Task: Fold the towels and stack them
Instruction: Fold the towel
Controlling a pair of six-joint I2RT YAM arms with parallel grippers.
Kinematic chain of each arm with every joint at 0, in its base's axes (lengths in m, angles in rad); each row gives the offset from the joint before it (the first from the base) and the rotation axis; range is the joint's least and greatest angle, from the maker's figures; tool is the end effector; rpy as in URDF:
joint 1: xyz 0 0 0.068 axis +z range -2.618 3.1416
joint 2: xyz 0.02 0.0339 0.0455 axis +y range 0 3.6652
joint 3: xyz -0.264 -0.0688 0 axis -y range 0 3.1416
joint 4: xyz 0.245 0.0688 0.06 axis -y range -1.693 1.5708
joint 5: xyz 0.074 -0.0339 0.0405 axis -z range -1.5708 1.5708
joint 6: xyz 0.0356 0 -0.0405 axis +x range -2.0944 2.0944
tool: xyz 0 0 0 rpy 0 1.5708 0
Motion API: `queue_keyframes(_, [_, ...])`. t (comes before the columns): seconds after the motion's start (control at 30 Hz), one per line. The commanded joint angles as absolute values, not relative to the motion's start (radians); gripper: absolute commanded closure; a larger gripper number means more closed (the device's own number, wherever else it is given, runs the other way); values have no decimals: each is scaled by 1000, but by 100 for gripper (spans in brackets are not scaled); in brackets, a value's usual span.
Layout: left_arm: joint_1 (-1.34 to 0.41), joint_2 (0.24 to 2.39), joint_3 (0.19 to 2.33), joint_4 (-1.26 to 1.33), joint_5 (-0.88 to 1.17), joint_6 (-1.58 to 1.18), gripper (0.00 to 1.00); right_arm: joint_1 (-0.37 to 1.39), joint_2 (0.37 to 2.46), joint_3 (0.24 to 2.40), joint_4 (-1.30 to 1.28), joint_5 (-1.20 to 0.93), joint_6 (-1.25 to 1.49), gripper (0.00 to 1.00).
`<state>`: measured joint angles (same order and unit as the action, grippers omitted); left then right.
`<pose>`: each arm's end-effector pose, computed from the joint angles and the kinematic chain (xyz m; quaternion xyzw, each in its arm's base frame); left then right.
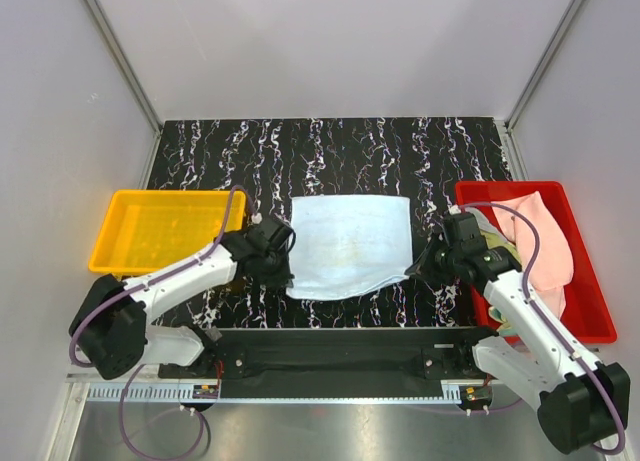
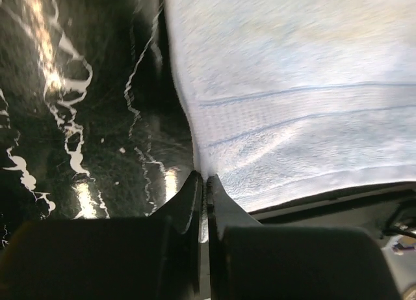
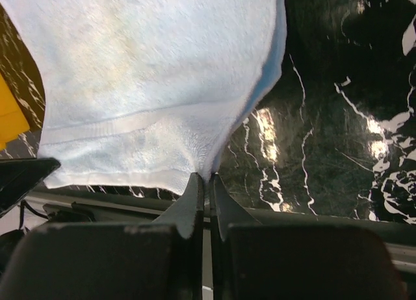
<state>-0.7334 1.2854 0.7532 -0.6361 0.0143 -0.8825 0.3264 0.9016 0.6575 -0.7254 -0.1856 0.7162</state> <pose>0.1706 -0.1545 0.1934 -0.0716 0.9772 -0.1493 0.1331 0.1590 0.0608 0.2297 0.1573 0.9383 0.2236 0.2116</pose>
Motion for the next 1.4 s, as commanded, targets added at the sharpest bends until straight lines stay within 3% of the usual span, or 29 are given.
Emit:
queue_keyframes(0.0, [-680, 1272, 929, -702, -18, -807, 100, 336, 937, 783, -631, -117, 729, 100])
queue_keyframes(0.27, [-548, 1348, 1304, -847, 41, -696, 100, 336, 1088, 1113, -709, -55, 646, 100])
queue_keyframes(0.43, [-552, 1284, 1306, -861, 123, -724, 100, 336, 1066, 1174, -828, -164, 569, 100])
queue_keyframes(0.63, [-597, 1158, 1232, -842, 163, -784, 100, 336, 885, 1132, -905, -221, 563, 100])
queue_keyframes(0.8, [-634, 1164, 1329, -851, 138, -792, 100, 336, 864, 1163, -875, -183, 578, 100])
queue_keyframes(0.9, [-571, 1273, 1449, -879, 147, -740, 100, 336, 980, 1236, -783, -122, 558, 100])
queue_keyframes(1.03, [-430, 1471, 1677, -871, 193, -651, 100, 333, 1294, 1454, -710, -14, 479, 100])
queue_keyframes(1.1, [-364, 1633, 1820, -908, 236, -612, 100, 316, 1414, 1664, -724, 17, 430, 100])
queue_keyframes(1.27, [-267, 1993, 2466, -1015, 402, -598, 100, 243, 1758, 2175, -828, 8, 374, 100])
queue_keyframes(1.37, [-227, 2034, 2522, -985, 471, -644, 100, 207, 1876, 2374, -934, -29, 364, 100])
